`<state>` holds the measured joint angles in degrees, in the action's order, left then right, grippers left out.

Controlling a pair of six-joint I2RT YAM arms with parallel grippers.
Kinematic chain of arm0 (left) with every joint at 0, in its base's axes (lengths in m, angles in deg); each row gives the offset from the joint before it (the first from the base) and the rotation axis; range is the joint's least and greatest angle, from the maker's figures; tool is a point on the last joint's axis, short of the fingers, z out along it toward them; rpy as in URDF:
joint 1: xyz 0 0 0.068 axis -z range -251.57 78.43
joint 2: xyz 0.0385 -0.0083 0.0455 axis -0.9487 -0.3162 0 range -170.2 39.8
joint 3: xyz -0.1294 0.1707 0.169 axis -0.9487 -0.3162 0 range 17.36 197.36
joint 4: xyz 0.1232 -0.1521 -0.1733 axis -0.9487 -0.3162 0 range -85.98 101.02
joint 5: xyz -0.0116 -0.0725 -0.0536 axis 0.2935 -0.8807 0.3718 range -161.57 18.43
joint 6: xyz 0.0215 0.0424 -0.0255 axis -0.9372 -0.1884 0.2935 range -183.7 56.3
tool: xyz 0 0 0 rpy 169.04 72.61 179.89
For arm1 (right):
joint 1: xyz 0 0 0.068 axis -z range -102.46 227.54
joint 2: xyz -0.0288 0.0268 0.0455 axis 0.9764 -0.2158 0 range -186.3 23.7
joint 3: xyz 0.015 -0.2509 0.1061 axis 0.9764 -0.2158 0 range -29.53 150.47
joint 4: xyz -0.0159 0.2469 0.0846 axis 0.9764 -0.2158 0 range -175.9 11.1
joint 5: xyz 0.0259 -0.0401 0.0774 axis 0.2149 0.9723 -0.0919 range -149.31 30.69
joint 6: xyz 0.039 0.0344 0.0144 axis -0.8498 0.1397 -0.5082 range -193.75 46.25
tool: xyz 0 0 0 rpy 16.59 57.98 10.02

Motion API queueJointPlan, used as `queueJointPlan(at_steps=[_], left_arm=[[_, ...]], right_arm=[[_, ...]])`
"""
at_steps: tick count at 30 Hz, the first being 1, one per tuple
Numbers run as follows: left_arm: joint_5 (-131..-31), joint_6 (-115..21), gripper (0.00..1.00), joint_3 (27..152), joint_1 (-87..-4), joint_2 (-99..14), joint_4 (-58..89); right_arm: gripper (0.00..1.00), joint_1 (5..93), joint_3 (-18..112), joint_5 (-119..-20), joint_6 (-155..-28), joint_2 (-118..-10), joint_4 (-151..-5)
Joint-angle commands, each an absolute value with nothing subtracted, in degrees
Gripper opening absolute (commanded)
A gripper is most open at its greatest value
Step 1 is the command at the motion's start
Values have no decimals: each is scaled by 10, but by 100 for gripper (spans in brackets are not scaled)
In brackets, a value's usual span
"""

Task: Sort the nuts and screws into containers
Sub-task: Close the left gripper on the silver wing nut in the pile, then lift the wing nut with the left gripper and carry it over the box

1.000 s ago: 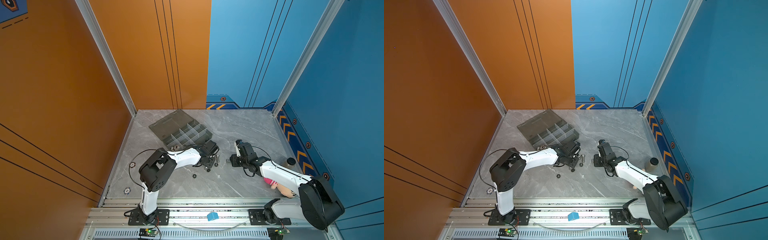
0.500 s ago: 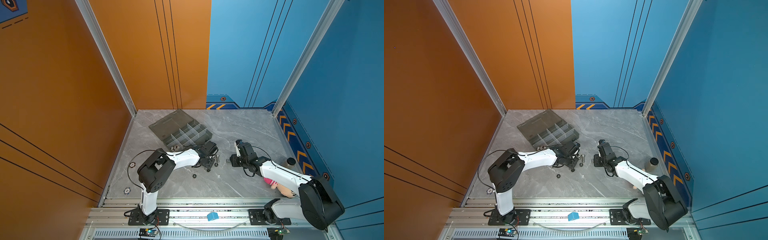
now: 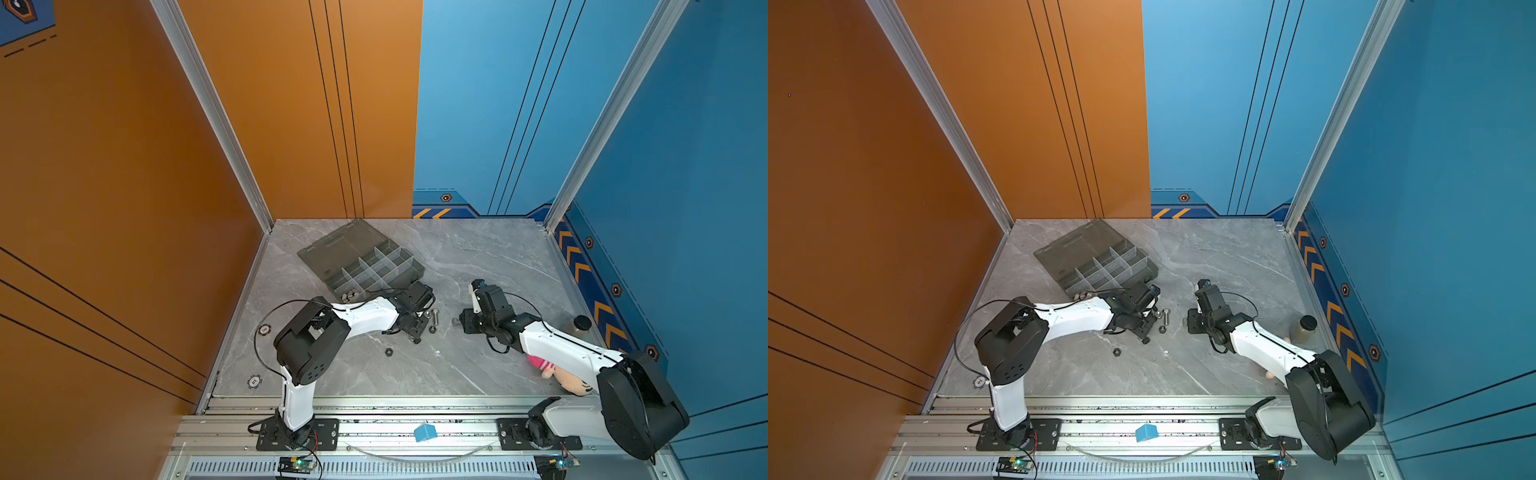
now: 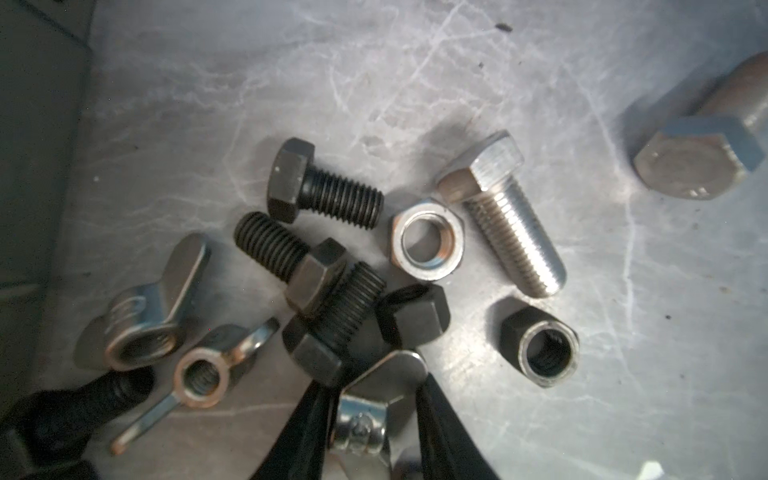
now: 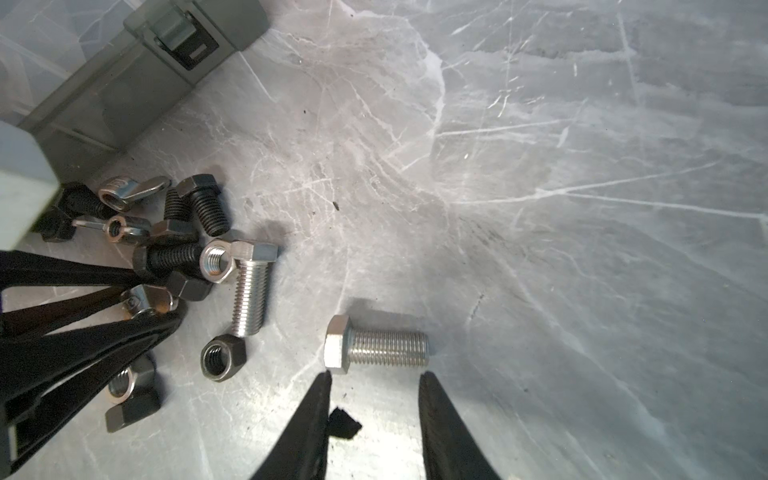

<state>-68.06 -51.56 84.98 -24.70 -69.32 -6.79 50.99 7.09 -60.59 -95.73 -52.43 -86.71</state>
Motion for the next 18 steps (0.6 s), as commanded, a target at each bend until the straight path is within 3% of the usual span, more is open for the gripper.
queueJointPlan(at_steps=[1,10,15,18], left_arm=[[-706,-517,34,834,-250,-706,-117],[-705,-512,18,835,-250,-704,-119],[-714,-509,0,835,-252,-700,-119],[-712,-508,0,830,-253,-683,-112]], right_arm=[[38,514,69,-606,-967,-529,-858],[38,514,71,-608,-968,-529,-856],[38,513,71,-609,-968,-527,-857],[38,514,69,-609,-969,-525,-858]])
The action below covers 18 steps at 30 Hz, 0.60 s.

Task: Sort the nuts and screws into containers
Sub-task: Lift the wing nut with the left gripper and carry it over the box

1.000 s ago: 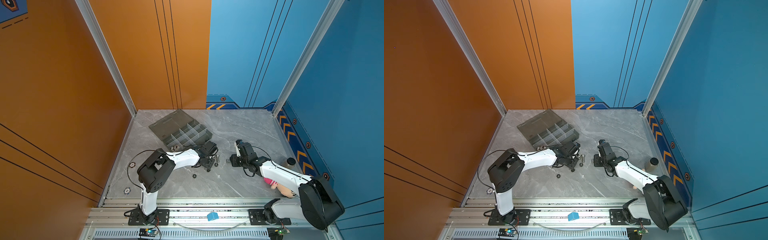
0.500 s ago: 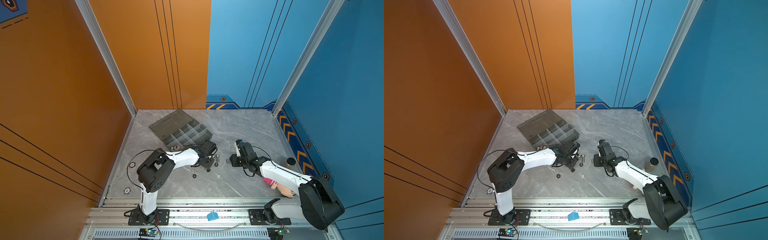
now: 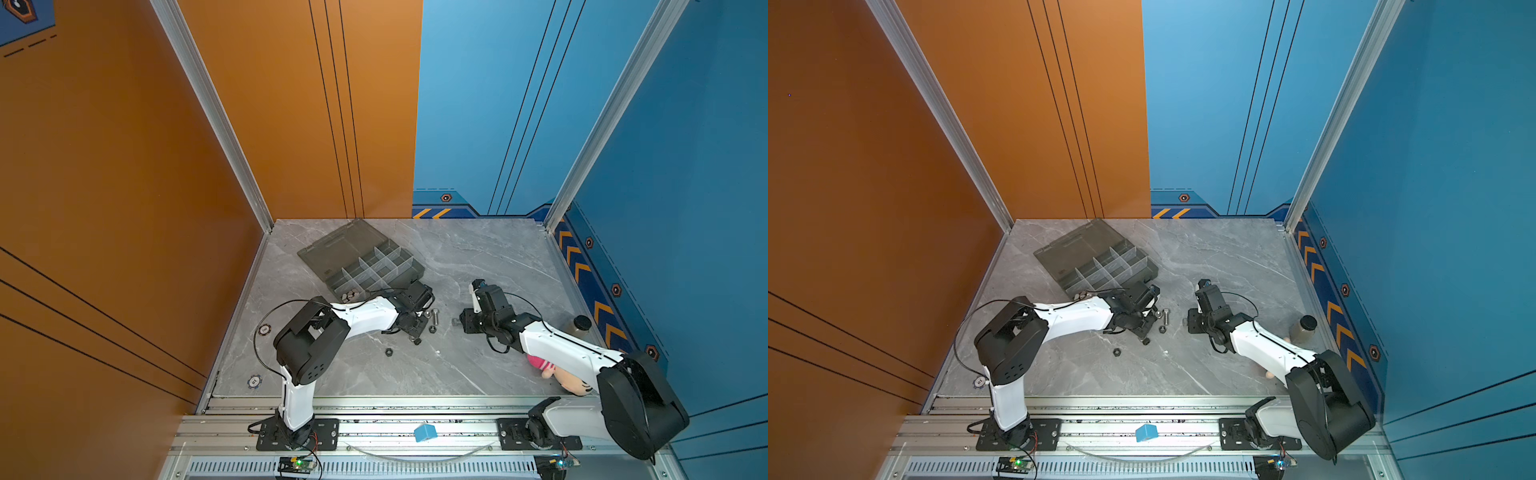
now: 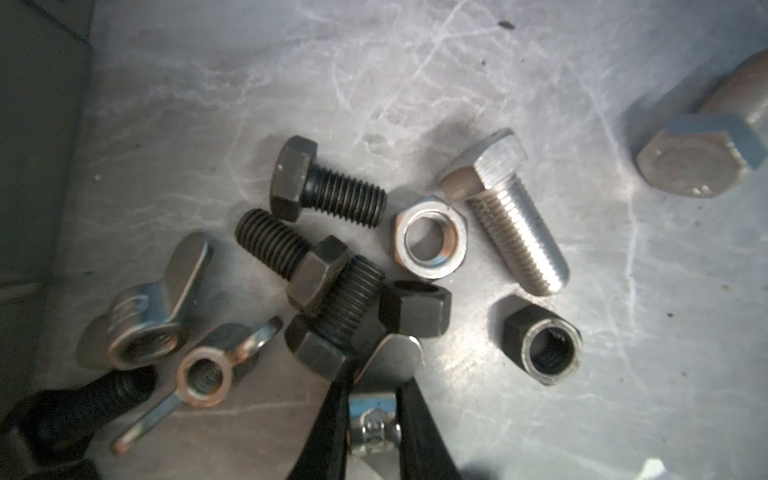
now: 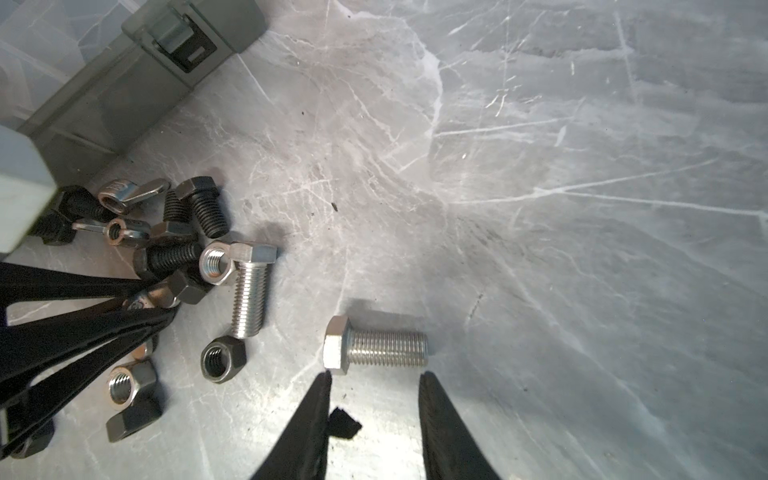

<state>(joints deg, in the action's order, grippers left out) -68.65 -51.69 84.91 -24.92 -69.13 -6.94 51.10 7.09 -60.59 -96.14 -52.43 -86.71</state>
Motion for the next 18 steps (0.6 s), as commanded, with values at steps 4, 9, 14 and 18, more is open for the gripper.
queueJointPlan(at_steps=[4,9,14,18], left_arm=[[-694,-505,0,820,-253,-639,-104],[-695,-495,0,811,-264,-564,-108],[-708,-474,0,807,-296,-495,-127],[-702,-453,0,791,-339,-462,-130]], right_arm=[[38,514,72,-610,-969,-519,-860],[38,513,74,-615,-968,-503,-863],[38,512,79,-627,-969,-490,-867],[38,507,82,-644,-967,-479,-860]])
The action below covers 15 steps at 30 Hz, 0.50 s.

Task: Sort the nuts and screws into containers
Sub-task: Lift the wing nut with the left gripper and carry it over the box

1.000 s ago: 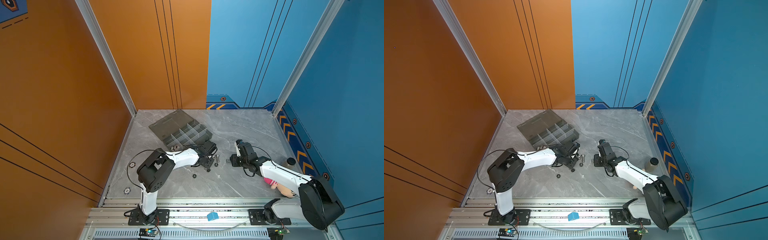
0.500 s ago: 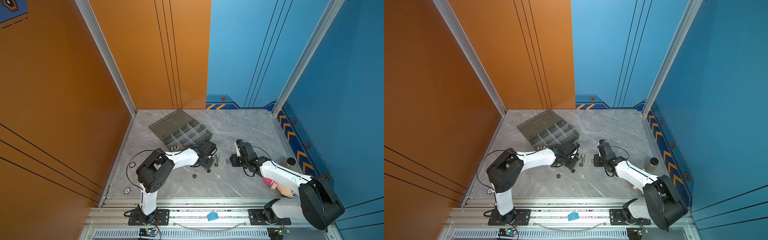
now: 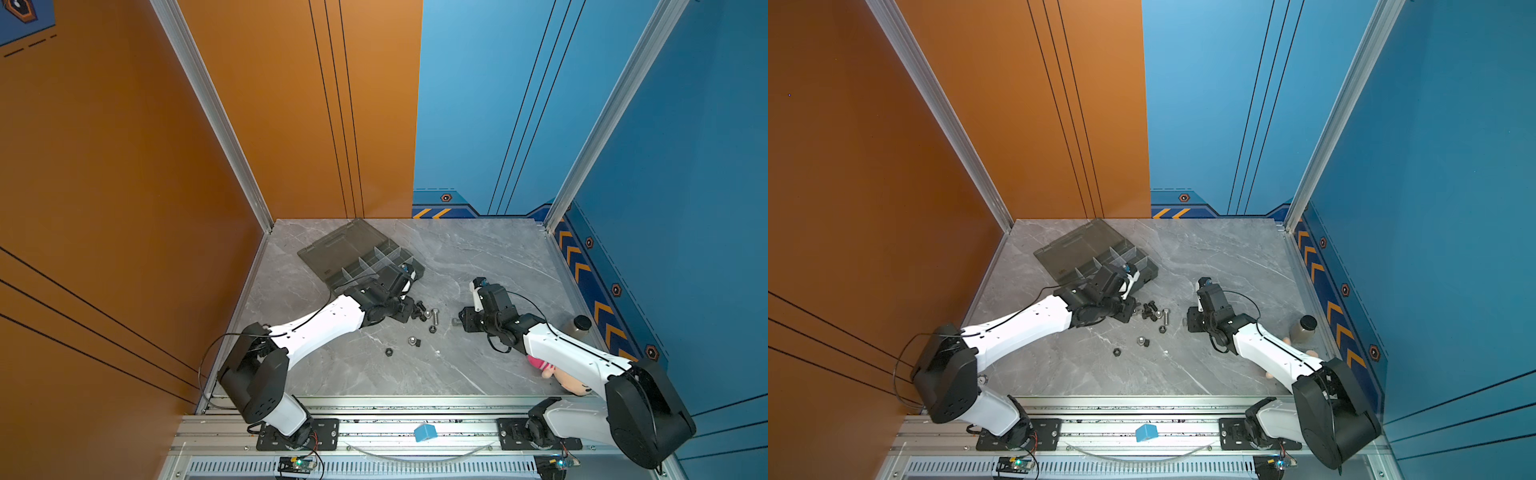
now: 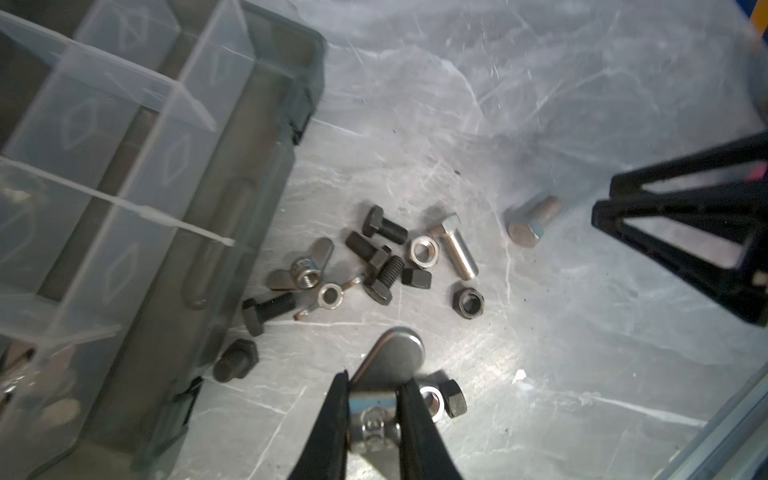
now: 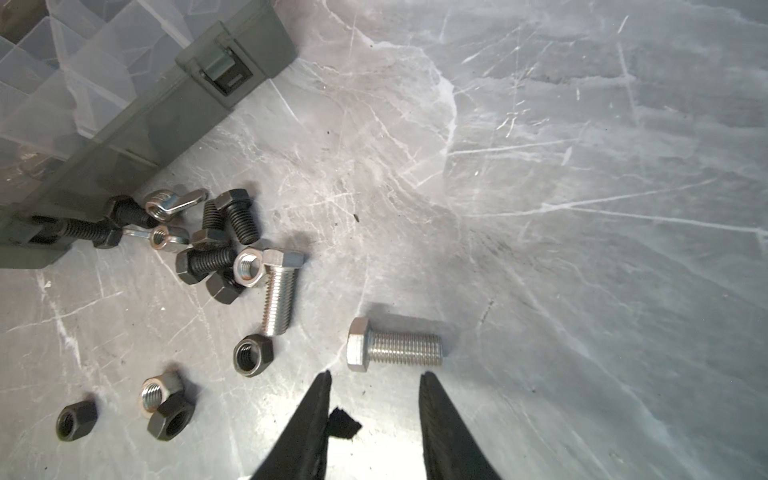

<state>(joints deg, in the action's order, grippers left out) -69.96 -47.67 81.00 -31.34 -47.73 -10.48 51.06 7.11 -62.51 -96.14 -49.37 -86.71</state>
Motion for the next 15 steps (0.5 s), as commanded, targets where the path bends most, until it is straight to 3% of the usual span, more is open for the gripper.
queueJointPlan(at_steps=[1,15], left_arm=[[-698,-450,0,787,-351,-455,-130],[-657,-447,0,768,-498,-453,-72]], right_arm=[[38,505,83,-649,-967,-478,-858],[38,475,96,-654,-964,-478,-853]])
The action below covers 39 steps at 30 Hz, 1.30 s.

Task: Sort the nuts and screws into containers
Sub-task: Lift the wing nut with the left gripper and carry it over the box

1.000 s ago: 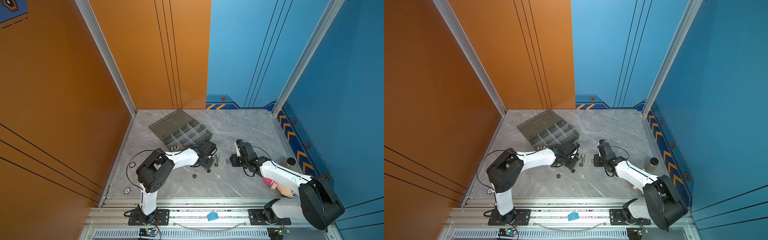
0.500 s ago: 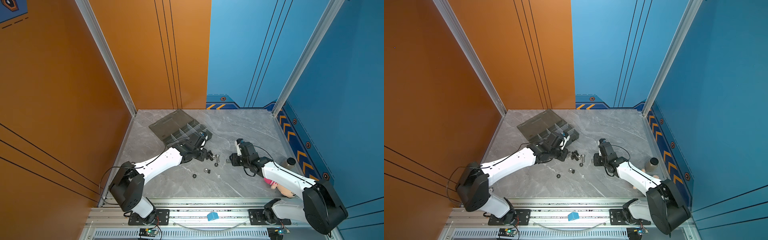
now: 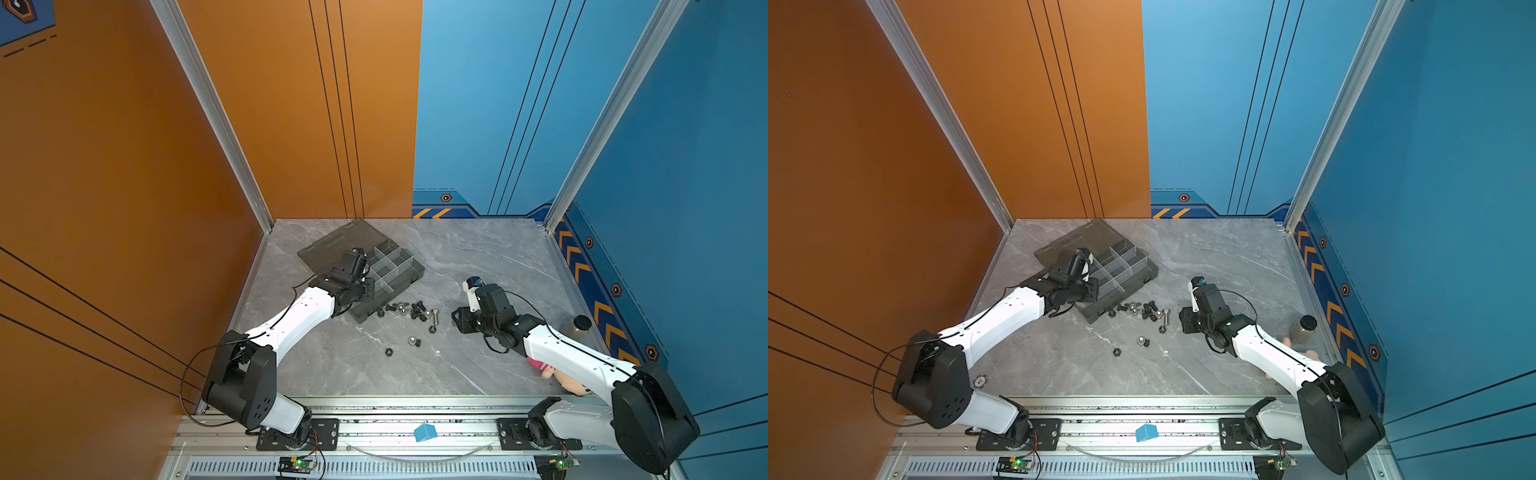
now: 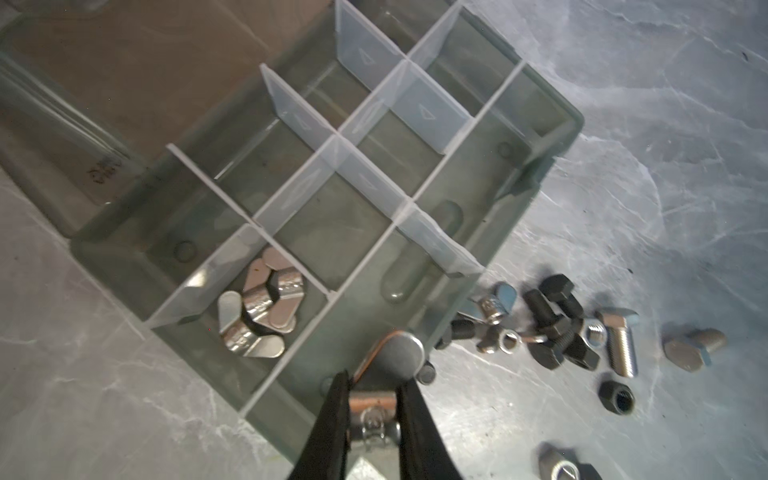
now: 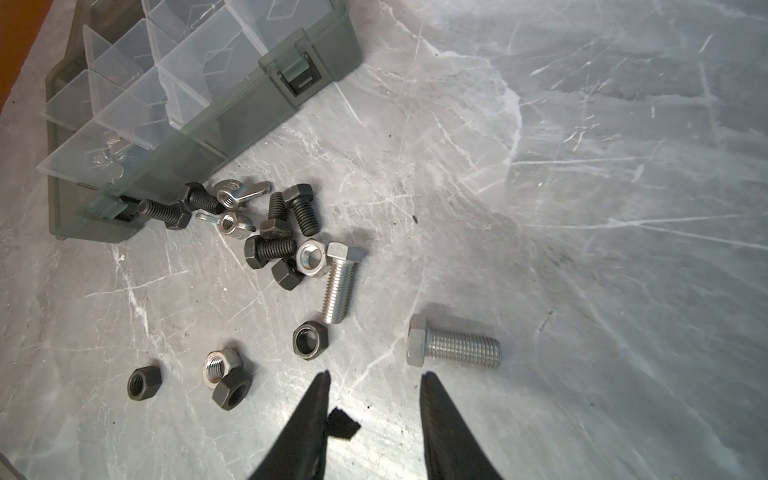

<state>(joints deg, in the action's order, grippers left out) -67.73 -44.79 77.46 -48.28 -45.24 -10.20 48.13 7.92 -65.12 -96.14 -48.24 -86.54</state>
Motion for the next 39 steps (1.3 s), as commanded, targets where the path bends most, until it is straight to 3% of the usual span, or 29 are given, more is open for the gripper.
queueJointPlan(at_steps=[1,19,39], left_arm=[[-653,-446,0,749,-504,-457,-64],[-678,-462,0,760,-556,-519,-47],[-677,-475,0,785,-581,-552,-23]], right_arm=[[38,472,96,-654,-964,-481,-852],[40,447,118,-757,-945,-491,-844],[41,437,119,-747,-945,-494,-846]])
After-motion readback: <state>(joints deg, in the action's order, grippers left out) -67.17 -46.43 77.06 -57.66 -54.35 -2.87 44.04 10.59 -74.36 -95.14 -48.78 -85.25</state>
